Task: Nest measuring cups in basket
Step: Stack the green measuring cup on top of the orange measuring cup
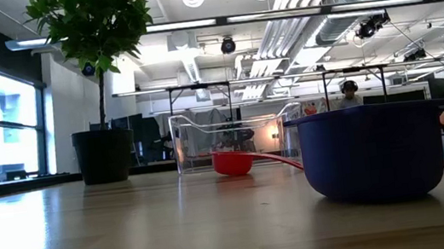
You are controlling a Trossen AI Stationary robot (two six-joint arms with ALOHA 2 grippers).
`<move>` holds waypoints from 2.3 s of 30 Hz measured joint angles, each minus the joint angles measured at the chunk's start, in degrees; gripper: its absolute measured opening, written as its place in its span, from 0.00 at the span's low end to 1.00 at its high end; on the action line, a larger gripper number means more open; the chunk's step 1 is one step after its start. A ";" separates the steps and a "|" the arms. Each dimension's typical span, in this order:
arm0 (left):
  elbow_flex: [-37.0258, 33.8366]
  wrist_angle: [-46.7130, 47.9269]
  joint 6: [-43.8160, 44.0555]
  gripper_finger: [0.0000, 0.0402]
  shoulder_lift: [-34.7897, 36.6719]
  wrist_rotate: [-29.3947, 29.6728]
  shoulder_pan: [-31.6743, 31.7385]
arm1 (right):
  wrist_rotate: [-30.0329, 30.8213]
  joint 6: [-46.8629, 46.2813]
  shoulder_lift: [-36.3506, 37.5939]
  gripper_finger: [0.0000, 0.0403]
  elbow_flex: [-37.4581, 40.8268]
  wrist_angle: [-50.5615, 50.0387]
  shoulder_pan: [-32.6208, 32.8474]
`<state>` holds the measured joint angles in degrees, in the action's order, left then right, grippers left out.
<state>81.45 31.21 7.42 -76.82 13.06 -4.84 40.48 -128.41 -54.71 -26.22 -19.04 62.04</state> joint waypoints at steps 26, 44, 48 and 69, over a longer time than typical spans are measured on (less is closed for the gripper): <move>0.00 -2.55 -0.13 0.22 0.00 1.31 1.36 | -1.17 -1.63 -26.05 0.24 -3.40 22.46 -0.55; 0.00 -2.85 -0.13 0.22 0.00 1.11 2.95 | -0.96 -1.70 -29.69 0.24 -4.48 19.65 -2.56; 0.00 -2.85 -0.13 0.22 0.00 1.05 2.95 | 0.64 -1.81 -29.69 0.24 -4.48 17.78 -3.39; 0.00 -2.83 -2.12 0.22 0.00 1.05 2.95 | 1.32 -1.63 -29.67 0.01 -4.48 16.22 -5.07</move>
<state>81.45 28.38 5.30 -76.82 14.11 -1.89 41.81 -130.04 -84.38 -30.70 -2.82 56.97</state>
